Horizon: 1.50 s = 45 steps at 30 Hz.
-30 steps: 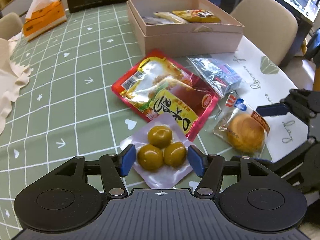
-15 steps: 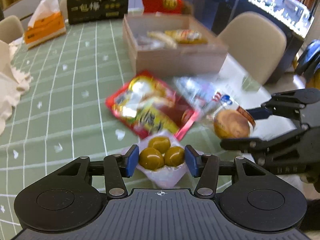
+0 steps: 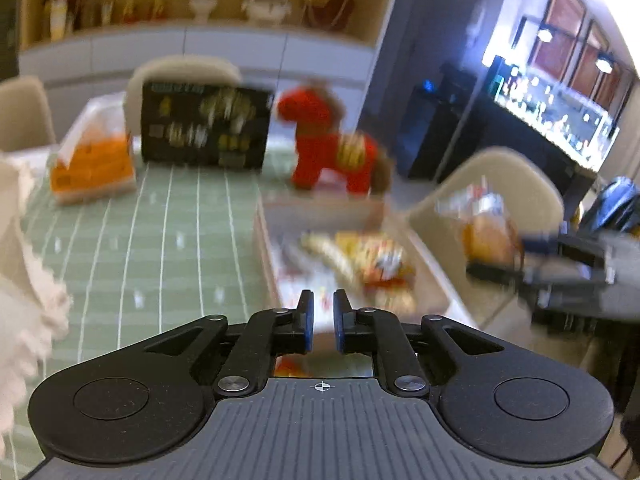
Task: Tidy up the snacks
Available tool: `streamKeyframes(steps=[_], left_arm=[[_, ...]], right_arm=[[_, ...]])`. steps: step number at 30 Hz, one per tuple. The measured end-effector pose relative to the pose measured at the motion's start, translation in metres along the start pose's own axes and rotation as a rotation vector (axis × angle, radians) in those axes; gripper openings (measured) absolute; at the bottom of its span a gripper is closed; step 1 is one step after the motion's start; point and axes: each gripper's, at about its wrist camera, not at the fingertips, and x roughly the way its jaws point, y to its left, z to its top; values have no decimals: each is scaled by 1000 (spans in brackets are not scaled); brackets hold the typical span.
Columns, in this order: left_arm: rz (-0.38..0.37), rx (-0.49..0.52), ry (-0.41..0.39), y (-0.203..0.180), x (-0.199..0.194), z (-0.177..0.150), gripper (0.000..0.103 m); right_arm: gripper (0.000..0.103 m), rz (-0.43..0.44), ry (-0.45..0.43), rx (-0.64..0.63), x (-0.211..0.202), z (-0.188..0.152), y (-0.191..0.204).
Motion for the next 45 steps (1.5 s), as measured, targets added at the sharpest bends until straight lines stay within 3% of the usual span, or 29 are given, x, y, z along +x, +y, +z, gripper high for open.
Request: streamKeyframes(steps=[4,5,6,7,10,15,21,24,28,30,32,34,38,41,45], left_arm=[[8,-60,107,7,17,-40,17],[3,-81,133,8,21,-49,17],[-1,-96,154,9,23,-57,17],[-1,-105,174,8,25,-64,17],[-7,-123,209,6,25,-82,17],[19,-175,223,15,23,-95,17],[66,-294,221,32,27,-96,17],[89,-366,232,43,27,-102,17],[110,-384,249,47,21,-109,17],[103,-380,243,46,16,-112,17],[99,-369,237,44,12,-113,17],[98,-357,230,42,10,-113,17],[67,-300,207,30,13,-106,17],[-16,-155,179,6,23,-86,17],[-76,178,140,-47,50,-57,20]], right_arm=[[56,-2,0,29,32,7,-2],[59,5,-14,42,39,7,-3],[73,4,-8,42,50,10,-3],[79,-2,4,32,60,12,-1],[79,-21,47,6,74,11,4],[79,51,118,9,56,-20,13],[81,201,317,55,44,-84,44],[81,270,374,2,45,-106,74],[81,268,398,-109,56,-122,109],[81,226,380,-157,58,-128,119],[79,214,376,-179,58,-129,123],[58,232,374,-188,53,-127,122],[59,225,380,-179,40,-127,113],[59,203,395,-142,29,-132,102],[59,177,427,-107,18,-143,91]])
